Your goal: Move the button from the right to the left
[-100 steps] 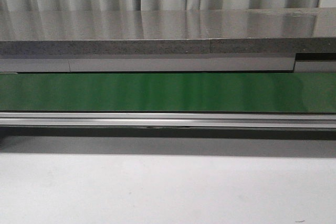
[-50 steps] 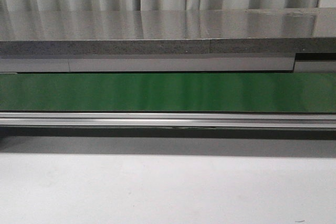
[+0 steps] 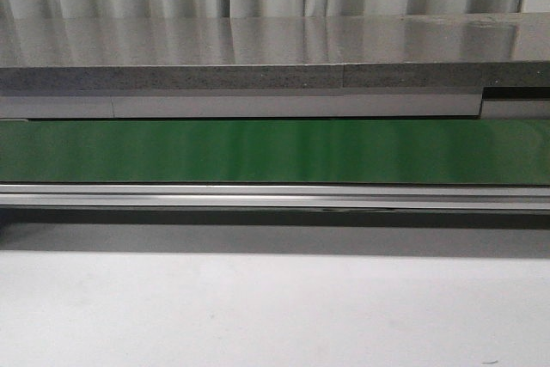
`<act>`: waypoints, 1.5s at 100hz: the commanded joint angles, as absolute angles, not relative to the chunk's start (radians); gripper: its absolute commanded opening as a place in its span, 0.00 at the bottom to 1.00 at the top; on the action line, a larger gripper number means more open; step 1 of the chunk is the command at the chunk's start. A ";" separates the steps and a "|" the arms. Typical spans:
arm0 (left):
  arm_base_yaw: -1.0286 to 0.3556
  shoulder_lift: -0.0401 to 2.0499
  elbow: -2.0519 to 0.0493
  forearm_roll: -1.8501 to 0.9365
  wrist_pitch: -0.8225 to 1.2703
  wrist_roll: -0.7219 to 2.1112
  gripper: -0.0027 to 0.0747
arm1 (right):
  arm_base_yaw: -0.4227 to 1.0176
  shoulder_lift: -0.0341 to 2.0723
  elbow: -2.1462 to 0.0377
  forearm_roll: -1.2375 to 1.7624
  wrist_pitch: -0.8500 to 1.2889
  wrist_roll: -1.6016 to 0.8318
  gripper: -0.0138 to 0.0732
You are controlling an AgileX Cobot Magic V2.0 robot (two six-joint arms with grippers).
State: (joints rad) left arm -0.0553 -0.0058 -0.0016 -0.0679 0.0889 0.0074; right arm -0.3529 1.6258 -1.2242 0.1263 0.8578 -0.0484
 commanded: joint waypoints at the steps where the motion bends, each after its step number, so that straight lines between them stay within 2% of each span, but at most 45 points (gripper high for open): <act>1: -0.056 -0.036 0.044 -0.069 0.015 0.000 0.01 | -0.320 1.589 -1.253 0.136 0.846 -0.031 0.32; 17: -0.056 -0.036 0.044 -0.069 0.015 0.000 0.01 | -0.279 1.619 -1.252 0.175 0.847 -0.030 0.33; 24: -0.056 -0.036 0.044 -0.069 0.015 0.000 0.01 | -0.273 1.635 -1.252 0.185 0.854 -0.030 0.37; 30: -0.056 -0.036 0.044 -0.069 0.015 0.000 0.01 | -0.266 1.643 -1.252 0.185 0.858 -0.030 0.45; 40: -0.056 -0.036 0.044 -0.069 0.015 0.000 0.01 | -0.259 1.646 -1.252 0.184 0.852 -0.030 0.68; 41: -0.056 -0.036 0.044 -0.069 0.015 0.000 0.01 | -0.259 1.646 -1.252 0.184 0.850 -0.030 0.72; 48: -0.056 -0.036 0.044 -0.069 0.015 0.000 0.01 | -0.256 1.642 -1.252 0.185 0.839 -0.030 0.85; 55: -0.056 -0.036 0.044 -0.069 0.015 0.000 0.01 | -0.256 1.630 -1.252 0.185 0.835 -0.030 0.91; 96: -0.056 -0.036 0.044 -0.069 0.015 0.000 0.01 | -0.250 1.391 -1.250 0.185 0.867 -0.113 0.91; 101: -0.056 -0.036 0.044 -0.069 0.015 0.000 0.01 | -0.239 1.358 -1.242 0.162 0.871 -0.113 0.88; 108: -0.056 -0.036 0.044 -0.069 0.015 0.000 0.01 | -0.219 1.318 -1.220 0.137 0.867 -0.113 0.78; 113: -0.056 -0.036 0.044 -0.069 0.015 0.000 0.01 | -0.202 1.290 -1.196 0.131 0.856 -0.113 0.67; 125: -0.056 -0.036 0.044 -0.069 0.015 0.000 0.01 | -0.156 1.221 -1.125 0.125 0.829 -0.113 0.32; 135: -0.056 -0.036 0.044 -0.069 0.015 0.000 0.01 | -0.116 1.157 -1.057 0.103 0.782 -0.111 0.10; 150: -0.056 -0.036 0.044 -0.069 0.015 0.000 0.01 | -0.072 1.058 -0.937 0.073 0.684 -0.081 0.08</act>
State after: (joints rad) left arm -0.0553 -0.0058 -0.0016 -0.0679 0.0889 0.0074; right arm -0.0923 1.1351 -0.9708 0.1006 0.7940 -0.0981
